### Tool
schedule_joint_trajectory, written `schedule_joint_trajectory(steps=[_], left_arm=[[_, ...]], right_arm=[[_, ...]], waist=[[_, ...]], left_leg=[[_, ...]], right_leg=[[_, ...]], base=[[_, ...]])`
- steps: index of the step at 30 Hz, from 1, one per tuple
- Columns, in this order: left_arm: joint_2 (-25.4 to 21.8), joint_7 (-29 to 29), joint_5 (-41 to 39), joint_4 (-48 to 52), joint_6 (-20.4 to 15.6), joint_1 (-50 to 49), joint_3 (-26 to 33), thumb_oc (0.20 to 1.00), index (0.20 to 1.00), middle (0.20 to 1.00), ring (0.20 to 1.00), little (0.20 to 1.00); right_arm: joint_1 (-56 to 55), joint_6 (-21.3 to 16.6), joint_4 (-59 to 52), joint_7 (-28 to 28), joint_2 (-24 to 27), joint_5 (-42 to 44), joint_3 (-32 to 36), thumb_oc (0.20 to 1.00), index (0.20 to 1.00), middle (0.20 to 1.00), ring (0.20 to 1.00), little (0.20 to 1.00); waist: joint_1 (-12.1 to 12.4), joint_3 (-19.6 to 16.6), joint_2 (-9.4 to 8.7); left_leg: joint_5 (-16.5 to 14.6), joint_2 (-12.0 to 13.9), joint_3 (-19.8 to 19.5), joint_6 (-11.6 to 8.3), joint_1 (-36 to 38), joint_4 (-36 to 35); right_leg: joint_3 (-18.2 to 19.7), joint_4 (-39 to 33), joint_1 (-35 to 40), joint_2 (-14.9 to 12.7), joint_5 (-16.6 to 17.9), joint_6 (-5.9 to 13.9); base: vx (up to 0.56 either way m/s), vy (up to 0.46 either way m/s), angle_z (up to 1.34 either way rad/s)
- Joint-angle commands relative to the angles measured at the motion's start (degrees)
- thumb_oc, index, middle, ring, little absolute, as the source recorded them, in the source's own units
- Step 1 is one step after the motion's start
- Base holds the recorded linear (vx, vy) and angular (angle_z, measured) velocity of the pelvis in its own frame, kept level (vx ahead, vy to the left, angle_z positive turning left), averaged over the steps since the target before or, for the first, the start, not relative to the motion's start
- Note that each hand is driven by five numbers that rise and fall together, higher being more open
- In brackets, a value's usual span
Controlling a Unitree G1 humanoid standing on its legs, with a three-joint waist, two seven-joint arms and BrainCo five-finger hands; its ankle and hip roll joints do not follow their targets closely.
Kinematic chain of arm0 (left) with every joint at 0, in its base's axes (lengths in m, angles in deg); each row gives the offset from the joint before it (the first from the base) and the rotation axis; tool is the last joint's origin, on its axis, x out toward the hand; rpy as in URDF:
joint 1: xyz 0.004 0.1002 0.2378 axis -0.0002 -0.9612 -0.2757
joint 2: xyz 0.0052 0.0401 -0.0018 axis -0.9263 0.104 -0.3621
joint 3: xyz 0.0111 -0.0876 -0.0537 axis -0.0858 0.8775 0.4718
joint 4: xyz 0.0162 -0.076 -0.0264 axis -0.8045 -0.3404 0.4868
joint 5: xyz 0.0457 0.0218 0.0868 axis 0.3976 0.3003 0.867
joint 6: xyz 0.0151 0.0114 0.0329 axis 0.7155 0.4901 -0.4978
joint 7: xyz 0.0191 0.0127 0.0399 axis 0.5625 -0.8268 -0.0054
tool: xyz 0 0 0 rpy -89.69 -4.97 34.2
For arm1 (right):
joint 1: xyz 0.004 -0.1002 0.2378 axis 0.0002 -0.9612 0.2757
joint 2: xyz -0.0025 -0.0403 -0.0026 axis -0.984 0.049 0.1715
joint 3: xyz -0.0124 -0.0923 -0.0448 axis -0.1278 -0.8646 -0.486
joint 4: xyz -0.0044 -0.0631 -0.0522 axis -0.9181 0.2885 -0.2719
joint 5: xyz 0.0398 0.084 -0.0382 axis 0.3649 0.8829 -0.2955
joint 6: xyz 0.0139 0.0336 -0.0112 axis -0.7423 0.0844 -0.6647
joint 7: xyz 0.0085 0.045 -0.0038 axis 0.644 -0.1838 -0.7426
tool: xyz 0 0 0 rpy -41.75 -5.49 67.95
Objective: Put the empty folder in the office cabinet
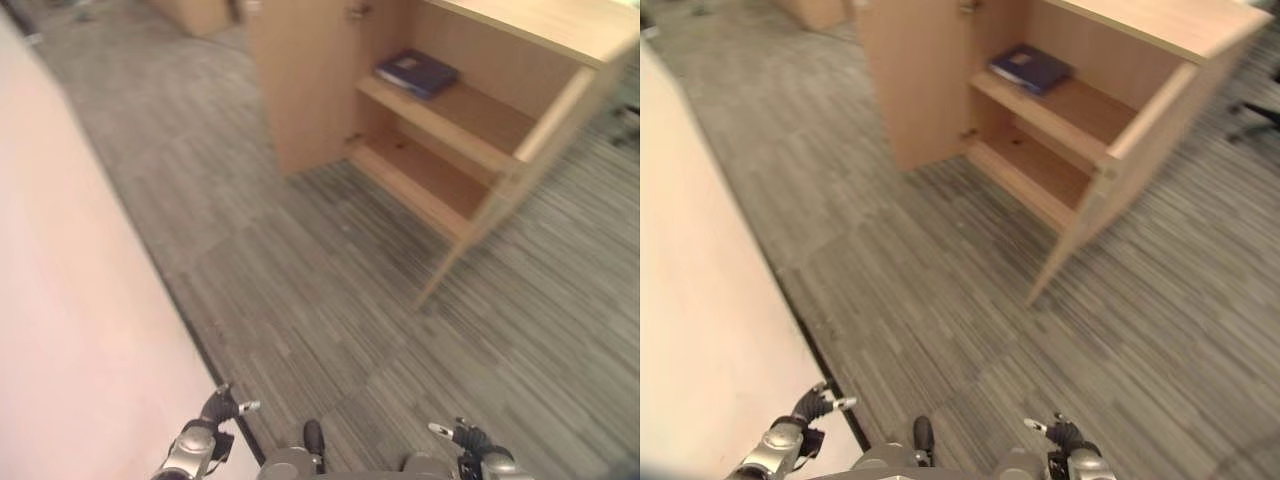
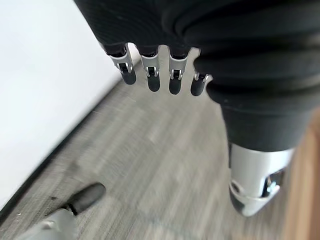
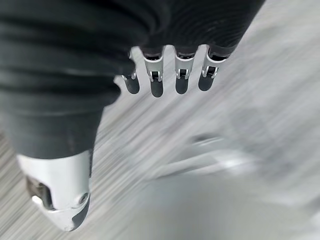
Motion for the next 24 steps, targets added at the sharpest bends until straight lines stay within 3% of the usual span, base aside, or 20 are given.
schedule_joint_trajectory(steps=[1, 4, 5, 7, 9, 12, 13, 14, 17, 18, 22, 24], left_arm=[[-0.46, 0.77, 3.10, -1.60, -1.01, 0.09, -1.48, 1.000, 1.000, 1.000, 1.000, 1.000], [0.46, 0.49, 1.96, -2.99, -0.94, 1.24, -1.52, 1.000, 1.000, 1.000, 1.000, 1.000], [1.17, 0.69, 0.76, -3.48, -1.11, 1.46, -1.07, 1.000, 1.000, 1.000, 1.000, 1.000], [1.46, 0.27, 0.82, -3.37, -1.28, 1.46, -1.10, 1.000, 1.000, 1.000, 1.000, 1.000], [1.57, 0.19, 0.90, -3.24, -1.28, 1.36, -1.29, 1.000, 1.000, 1.000, 1.000, 1.000], [1.45, 0.16, 0.96, -3.05, -1.26, 0.99, -1.50, 1.000, 1.000, 1.000, 1.000, 1.000], [1.38, 0.23, 1.38, -3.44, -1.33, 0.83, -2.16, 1.000, 1.000, 1.000, 1.000, 1.000], [1.38, 0.23, 1.38, -3.44, -1.34, 0.82, -2.16, 1.000, 1.000, 1.000, 1.000, 1.000], [1.34, -0.03, 0.99, -4.23, -1.39, 1.07, -1.98, 1.000, 1.000, 1.000, 1.000, 1.000], [1.46, -0.18, 0.68, -5.17, -1.45, 1.17, -1.62, 1.000, 1.000, 1.000, 1.000, 1.000], [0.82, -0.26, 0.18, -5.58, -1.41, 1.00, -0.52, 1.000, 1.000, 1.000, 1.000, 1.000], [0.62, -0.31, -0.14, -5.65, -1.40, 0.85, -0.05, 1.000, 1.000, 1.000, 1.000, 1.000]], right_arm=[[1.20, 0.13, 2.96, 0.36, 1.49, 0.99, 0.76, 1.000, 1.000, 1.000, 1.000, 1.000], [1.28, 0.03, 2.78, 0.64, 2.50, 1.82, 1.28, 1.000, 1.000, 1.000, 1.000, 1.000], [1.36, -0.04, 2.82, 0.31, 3.47, 2.32, 1.65, 1.000, 1.000, 1.000, 1.000, 1.000], [1.72, -0.11, 3.25, 0.42, 4.15, 2.33, 1.60, 1.000, 1.000, 1.000, 1.000, 1.000], [1.52, -0.01, 3.62, 0.39, 4.26, 2.33, 1.62, 1.000, 1.000, 1.000, 1.000, 1.000], [0.65, 0.24, 3.93, 0.30, 4.68, 2.24, 2.03, 1.000, 1.000, 1.000, 1.000, 1.000], [-0.09, 0.34, 3.88, 0.05, 5.34, 2.67, 2.71, 1.000, 1.000, 1.000, 1.000, 1.000], [-0.09, 0.34, 3.87, 0.05, 5.34, 2.67, 2.72, 1.000, 1.000, 1.000, 1.000, 1.000], [-0.18, 0.38, 3.70, -0.09, 5.97, 3.02, 3.01, 1.000, 1.000, 1.000, 1.000, 1.000], [-0.24, 0.44, 3.68, -0.13, 6.13, 3.37, 3.44, 1.000, 1.000, 1.000, 1.000, 1.000], [-0.72, 0.83, 3.61, -0.45, 6.51, 3.11, 3.77, 1.000, 1.000, 1.000, 1.000, 1.000], [-0.84, 0.87, 3.49, -0.54, 6.41, 3.17, 3.72, 1.000, 1.000, 1.000, 1.000, 1.000]], waist=[[0.41, 1.28, 0.39], [-1.03, 1.96, 0.07], [-2.60, 2.11, -0.53], [-2.67, 2.59, -0.81], [-2.44, 2.47, -0.93], [-1.96, 2.24, -1.11], [-1.32, 1.66, -0.94], [-1.30, 1.68, -0.96], [-0.45, 1.14, -0.05], [-0.22, 1.09, 0.36], [0.20, 0.94, 0.78], [0.38, 0.91, 0.71]], left_leg=[[-0.96, 5.40, -2.83, -3.71, -3.01, 7.05], [-0.87, 7.07, -3.04, -4.77, -4.66, 11.23], [-2.32, 8.14, -3.83, -5.30, -5.08, 16.74], [-0.64, 9.10, -6.36, -6.30, -5.86, 21.48], [0.49, 9.68, -7.38, -6.40, -6.22, 21.29], [2.08, 11.00, -9.12, -6.71, -6.72, 18.43], [4.99, 12.66, -13.67, -8.03, -6.99, 9.50], [5.02, 12.65, -13.63, -8.03, -6.91, 9.43], [9.27, 13.89, -19.58, -9.70, -8.95, 3.87], [11.12, 15.25, -22.54, -10.42, -10.50, 1.51], [12.40, 18.85, -23.76, -11.26, -12.91, -0.80], [12.71, 19.48, -24.11, -11.42, -12.99, -1.09]], right_leg=[[7.00, -4.46, 5.87, 5.72, 0.34, -2.16], [8.95, -5.93, 6.39, 6.51, 0.16, -3.21], [11.49, -6.41, 6.17, 7.55, -0.38, -4.40], [14.91, -6.90, 6.74, 9.43, -1.04, -5.34], [16.19, -7.51, 7.20, 9.85, -1.00, -5.31], [18.00, -8.44, 8.74, 9.91, -1.21, -4.66], [20.86, -9.59, 10.69, 9.63, -1.69, -3.12], [20.88, -9.59, 10.72, 9.61, -1.69, -3.12], [24.39, -9.48, 12.36, 9.60, -3.11, -2.13], [27.16, -8.37, 13.34, 9.04, -4.75, -1.51], [30.62, -4.65, 13.97, 6.77, -7.83, -0.15], [31.46, -3.18, 13.77, 6.29, -8.71, 0.04]], base=[[0.15, -0.068, -0.51], [0.06, -0.122, -0.66], [0.04, -0.093, -0.76], [0.08, -0.074, -0.53], [0.09, 0.011, -0.96], [0.19, 0.100, -0.89], [0.26, 0.157, 0.00], [0.36, 0.226, -0.34], [0.28, 0.178, -0.71], [0.38, 0.298, -0.75], [0.27, 0.303, -0.64], [0.20, 0.304, -0.44]])
